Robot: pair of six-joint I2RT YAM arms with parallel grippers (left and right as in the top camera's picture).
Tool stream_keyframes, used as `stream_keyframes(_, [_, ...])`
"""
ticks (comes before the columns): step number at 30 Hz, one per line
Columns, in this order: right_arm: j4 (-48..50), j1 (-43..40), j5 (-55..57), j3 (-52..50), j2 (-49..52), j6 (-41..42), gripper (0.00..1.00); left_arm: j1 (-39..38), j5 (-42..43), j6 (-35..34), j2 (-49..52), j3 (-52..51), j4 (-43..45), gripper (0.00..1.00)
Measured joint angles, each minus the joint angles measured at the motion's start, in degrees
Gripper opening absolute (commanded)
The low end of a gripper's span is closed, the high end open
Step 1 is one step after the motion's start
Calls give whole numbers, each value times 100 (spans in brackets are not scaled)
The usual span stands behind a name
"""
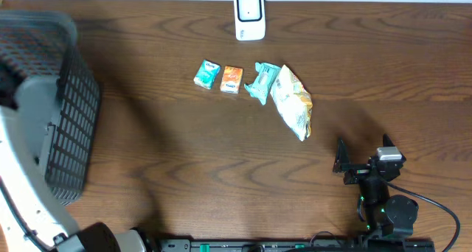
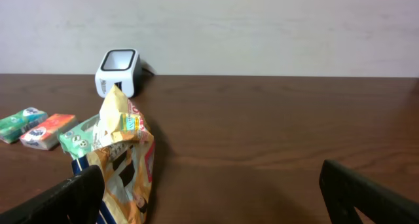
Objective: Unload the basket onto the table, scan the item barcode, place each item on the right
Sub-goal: 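Reach the left gripper into the basket toward the green Zam-Buk tin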
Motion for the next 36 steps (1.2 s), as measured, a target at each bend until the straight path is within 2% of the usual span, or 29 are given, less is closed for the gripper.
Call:
stream_keyframes(6, [0, 0, 0, 0, 2, 2, 99, 863, -46, -140, 155, -472, -101, 93])
stream_keyframes(9, [-2, 0, 0, 0, 0, 2, 99, 1174, -24, -177, 286, -721, -87, 99])
stream_keyframes(12, [-2, 0, 0, 0, 2, 2, 99, 1421, 234, -201, 446, -984, -22, 98])
stream_keyframes(17, [0, 0, 0, 0, 0, 0, 99, 1683, 800, -160, 769, -1150, 17, 98])
stream_keyframes(21, [0, 0, -2, 0, 0, 2, 99, 1862, 1547, 234, 1255, -1152, 48, 98])
stream_keyframes(24, [0, 0, 0, 0, 0, 2, 99, 1884, 1784, 345, 1530, -1154, 9, 98])
stream_keyframes(36, [-2, 0, 0, 0, 2, 0, 99, 2138, 1993, 431, 2310, -1158, -212, 98])
